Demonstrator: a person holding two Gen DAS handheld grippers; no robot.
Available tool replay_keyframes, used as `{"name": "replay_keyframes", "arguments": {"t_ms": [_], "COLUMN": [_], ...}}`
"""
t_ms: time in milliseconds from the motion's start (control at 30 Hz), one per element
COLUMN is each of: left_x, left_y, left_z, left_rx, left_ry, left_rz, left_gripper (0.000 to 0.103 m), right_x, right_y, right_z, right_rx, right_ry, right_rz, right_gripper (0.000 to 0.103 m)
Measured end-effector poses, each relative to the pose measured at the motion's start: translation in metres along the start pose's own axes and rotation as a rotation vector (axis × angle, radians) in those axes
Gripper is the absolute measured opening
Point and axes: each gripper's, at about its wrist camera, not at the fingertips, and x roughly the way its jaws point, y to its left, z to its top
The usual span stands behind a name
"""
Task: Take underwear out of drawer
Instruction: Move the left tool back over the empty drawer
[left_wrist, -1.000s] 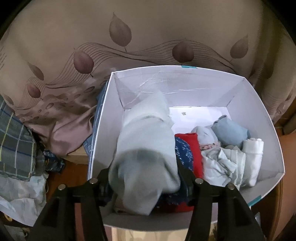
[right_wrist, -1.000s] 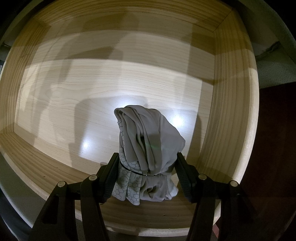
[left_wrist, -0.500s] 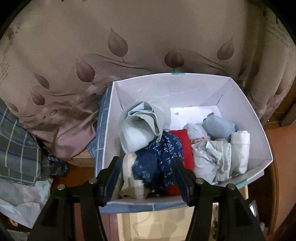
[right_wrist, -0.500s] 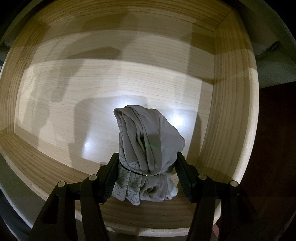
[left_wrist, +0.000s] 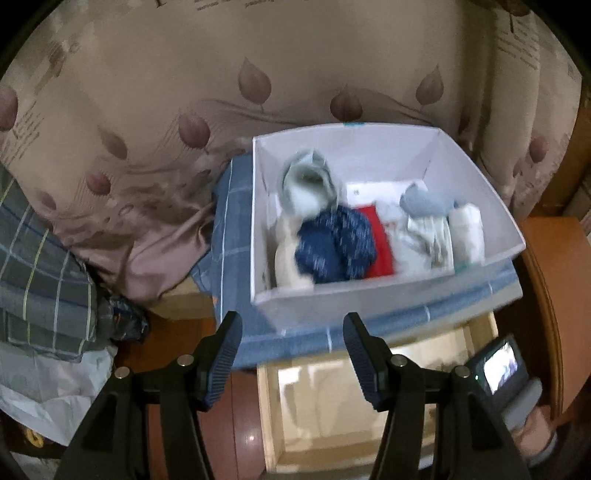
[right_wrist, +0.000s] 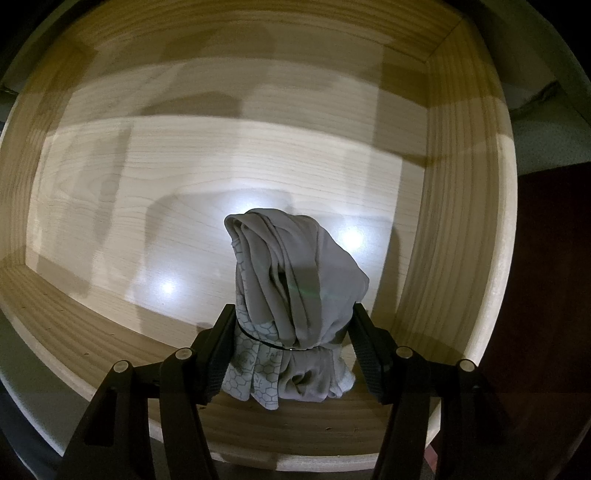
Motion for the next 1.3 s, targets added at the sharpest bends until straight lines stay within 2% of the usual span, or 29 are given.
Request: {"name": "replay_keyframes", "arguments": {"t_ms": [133, 367, 567, 833, 1133, 1300], "left_x": [0.001, 0.018, 0.042, 0.067, 0.093, 0.089], "left_y": [0.008, 0.019, 0.009, -0.024, -0.04, -0.039], "left_z": [-0.028, -0.082, -0.114, -0.139, -0.157, -0.159], "left_rx": [-0.023, -0.15, -0.216, -0.188, -0.168, -0.179], "left_ry": [0.019, 0.018, 0.053, 0.06, 0.08, 0.035], "left_rz": [0.004, 0.038, 0.015, 0.024, 0.051, 0.066], "left_gripper": [0.058, 0.058, 0.058, 0.058, 0.058, 0.058], "right_x": [0.0, 0.003, 0.004, 0.003, 0.004, 0.004], "right_y": [0.003, 0.006, 0.006, 0.009, 0.013, 0.014], "right_z": [0.001, 0.002, 0.002, 0.003, 0.007, 0.006], "right_rx": [-0.001, -0.004, -0.003, 0.002, -0.005, 0.003], "right_ry": [0.004, 0.013, 0.012, 0.015, 0.024, 0.018], "right_rz": [-0.005, -0.016, -0.016, -0.02, -0.04, -0.046], "right_gripper": [0.056, 0.056, 0.056, 0.056, 0.054, 0.051]}}
